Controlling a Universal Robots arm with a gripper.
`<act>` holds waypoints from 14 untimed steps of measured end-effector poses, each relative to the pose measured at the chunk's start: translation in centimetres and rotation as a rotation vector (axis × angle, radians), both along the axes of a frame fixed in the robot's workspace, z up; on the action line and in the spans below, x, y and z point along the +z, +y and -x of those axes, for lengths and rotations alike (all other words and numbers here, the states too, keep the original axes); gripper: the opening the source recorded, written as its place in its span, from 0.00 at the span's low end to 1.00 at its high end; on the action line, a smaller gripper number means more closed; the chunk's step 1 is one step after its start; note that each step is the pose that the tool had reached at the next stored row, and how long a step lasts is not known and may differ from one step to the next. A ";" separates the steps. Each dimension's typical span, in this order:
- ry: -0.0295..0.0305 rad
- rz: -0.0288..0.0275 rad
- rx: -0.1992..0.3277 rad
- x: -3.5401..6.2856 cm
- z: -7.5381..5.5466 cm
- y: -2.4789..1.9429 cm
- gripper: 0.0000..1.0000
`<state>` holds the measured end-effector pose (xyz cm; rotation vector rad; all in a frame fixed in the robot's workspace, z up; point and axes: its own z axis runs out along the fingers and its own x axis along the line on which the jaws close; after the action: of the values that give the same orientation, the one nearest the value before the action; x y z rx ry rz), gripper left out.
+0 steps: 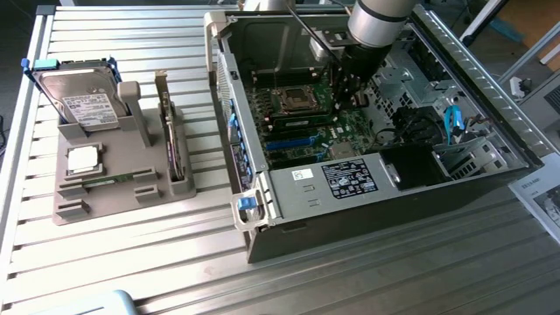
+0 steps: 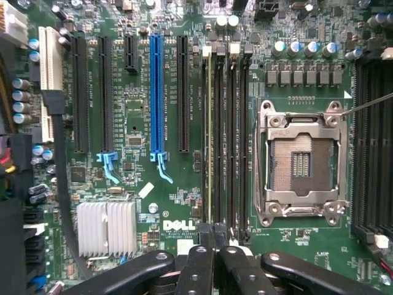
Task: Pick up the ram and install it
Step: 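Press down the ram until it locks into place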
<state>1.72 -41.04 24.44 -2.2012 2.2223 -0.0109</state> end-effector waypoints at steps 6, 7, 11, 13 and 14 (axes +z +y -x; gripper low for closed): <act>0.0000 0.0014 0.000 -0.15 2.9 0.23 0.10; 0.0000 0.0013 0.000 -0.24 3.2 0.27 0.10; 0.0001 0.0014 0.000 -0.64 5.1 0.41 0.10; -0.0004 0.0013 0.000 -0.65 7.0 0.42 0.10; -0.0006 0.0011 0.000 -0.66 7.4 0.43 0.10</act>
<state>-5.66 -40.62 23.77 -2.2014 2.2226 -0.0128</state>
